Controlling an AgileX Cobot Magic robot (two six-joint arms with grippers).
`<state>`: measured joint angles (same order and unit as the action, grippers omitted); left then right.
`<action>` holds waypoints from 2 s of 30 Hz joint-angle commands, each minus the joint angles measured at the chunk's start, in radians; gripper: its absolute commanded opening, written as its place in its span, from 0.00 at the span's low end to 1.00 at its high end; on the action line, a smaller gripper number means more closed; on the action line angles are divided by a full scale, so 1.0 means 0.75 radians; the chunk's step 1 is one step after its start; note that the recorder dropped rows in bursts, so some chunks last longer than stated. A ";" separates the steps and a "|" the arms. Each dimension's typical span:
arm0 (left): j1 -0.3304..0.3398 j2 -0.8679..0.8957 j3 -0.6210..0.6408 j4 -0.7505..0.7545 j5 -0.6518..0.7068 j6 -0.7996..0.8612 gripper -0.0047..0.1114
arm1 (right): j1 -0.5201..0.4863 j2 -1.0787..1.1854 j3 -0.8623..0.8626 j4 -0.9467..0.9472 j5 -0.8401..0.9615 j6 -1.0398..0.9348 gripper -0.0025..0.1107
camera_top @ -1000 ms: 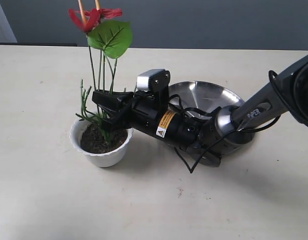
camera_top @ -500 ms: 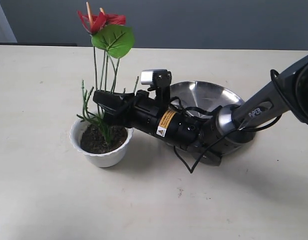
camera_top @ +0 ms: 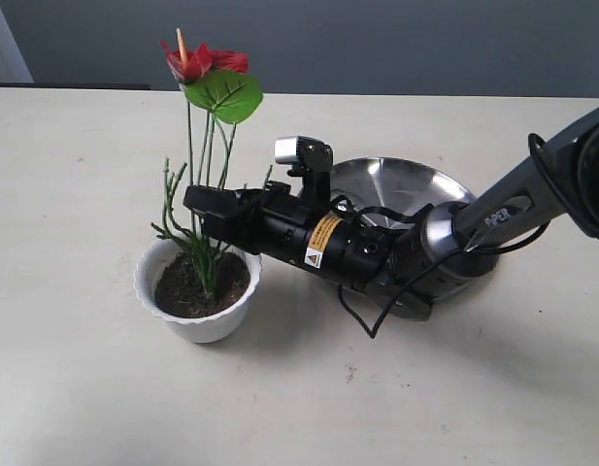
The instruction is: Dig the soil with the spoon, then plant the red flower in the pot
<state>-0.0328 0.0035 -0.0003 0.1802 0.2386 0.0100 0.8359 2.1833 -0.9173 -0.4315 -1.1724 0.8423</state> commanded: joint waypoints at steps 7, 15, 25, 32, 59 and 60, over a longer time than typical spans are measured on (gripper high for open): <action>-0.002 -0.005 0.000 -0.003 0.000 -0.001 0.04 | 0.002 0.007 0.020 -0.072 -0.014 -0.389 0.02; -0.002 -0.005 0.000 -0.003 0.000 -0.001 0.04 | 0.002 0.007 0.020 -0.061 0.017 -0.844 0.02; -0.002 -0.005 0.000 -0.003 0.000 -0.001 0.04 | 0.002 0.010 0.020 -0.144 0.077 -1.030 0.02; -0.002 -0.005 0.000 -0.003 0.000 -0.001 0.04 | 0.002 0.008 0.020 -0.224 0.077 -1.123 0.02; -0.002 -0.005 0.000 -0.003 0.000 -0.001 0.04 | 0.002 -0.119 0.127 -0.080 -0.065 -1.211 0.02; -0.002 -0.005 0.000 -0.003 0.000 -0.001 0.04 | 0.002 -0.119 0.127 -0.076 -0.065 -1.211 0.02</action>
<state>-0.0328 0.0035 -0.0003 0.1802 0.2386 0.0100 0.8418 2.0912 -0.8290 -0.5204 -1.2023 -0.0706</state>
